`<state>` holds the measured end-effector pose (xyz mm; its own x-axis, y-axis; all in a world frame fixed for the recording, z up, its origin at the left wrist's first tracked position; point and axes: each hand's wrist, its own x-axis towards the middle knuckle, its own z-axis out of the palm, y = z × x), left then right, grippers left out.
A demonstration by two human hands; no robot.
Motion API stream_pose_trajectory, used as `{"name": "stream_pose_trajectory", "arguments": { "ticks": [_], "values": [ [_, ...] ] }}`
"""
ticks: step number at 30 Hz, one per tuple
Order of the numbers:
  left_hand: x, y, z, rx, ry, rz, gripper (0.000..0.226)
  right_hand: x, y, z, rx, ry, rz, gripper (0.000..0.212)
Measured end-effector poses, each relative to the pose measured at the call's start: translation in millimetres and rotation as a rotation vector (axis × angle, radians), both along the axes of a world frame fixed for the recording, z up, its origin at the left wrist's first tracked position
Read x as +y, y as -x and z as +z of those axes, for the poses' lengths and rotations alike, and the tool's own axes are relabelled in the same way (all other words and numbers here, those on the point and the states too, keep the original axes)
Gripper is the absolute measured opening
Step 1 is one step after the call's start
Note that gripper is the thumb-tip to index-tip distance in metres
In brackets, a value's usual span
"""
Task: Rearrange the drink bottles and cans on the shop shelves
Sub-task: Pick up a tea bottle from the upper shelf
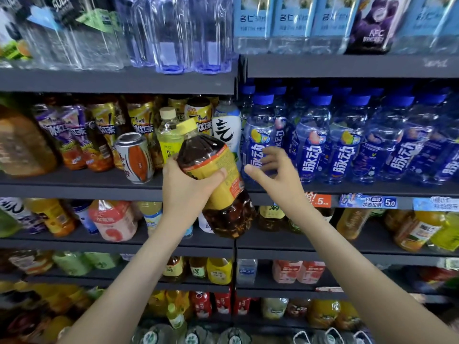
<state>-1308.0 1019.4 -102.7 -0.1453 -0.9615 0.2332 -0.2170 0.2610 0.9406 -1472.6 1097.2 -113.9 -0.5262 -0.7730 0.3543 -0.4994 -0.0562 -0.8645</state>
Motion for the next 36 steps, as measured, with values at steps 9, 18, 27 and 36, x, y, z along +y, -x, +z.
{"name": "stream_pose_trajectory", "arguments": {
  "ticks": [9, 18, 27, 36],
  "values": [
    [14.5, 40.6, 16.0, -0.216, 0.107, -0.132, 0.079, 24.6, -17.0, 9.3, -0.05, -0.259, 0.164, 0.073],
    [29.9, 71.8, 26.4, -0.225, 0.145, -0.402, 0.077, 42.6, -1.6, -5.6, -0.267, -0.058, -0.095, 0.077],
    [-40.5, 89.1, 1.9, -0.242, 0.292, 0.051, 0.068, 57.4, 33.1, -21.6, -0.404, -0.021, -0.034, 0.059],
    [-53.4, 97.3, -4.6, -0.135, 0.135, 0.015, 0.059, 35.1, 34.4, -21.0, -0.546, -0.028, 0.219, 0.075]
  ]
}}
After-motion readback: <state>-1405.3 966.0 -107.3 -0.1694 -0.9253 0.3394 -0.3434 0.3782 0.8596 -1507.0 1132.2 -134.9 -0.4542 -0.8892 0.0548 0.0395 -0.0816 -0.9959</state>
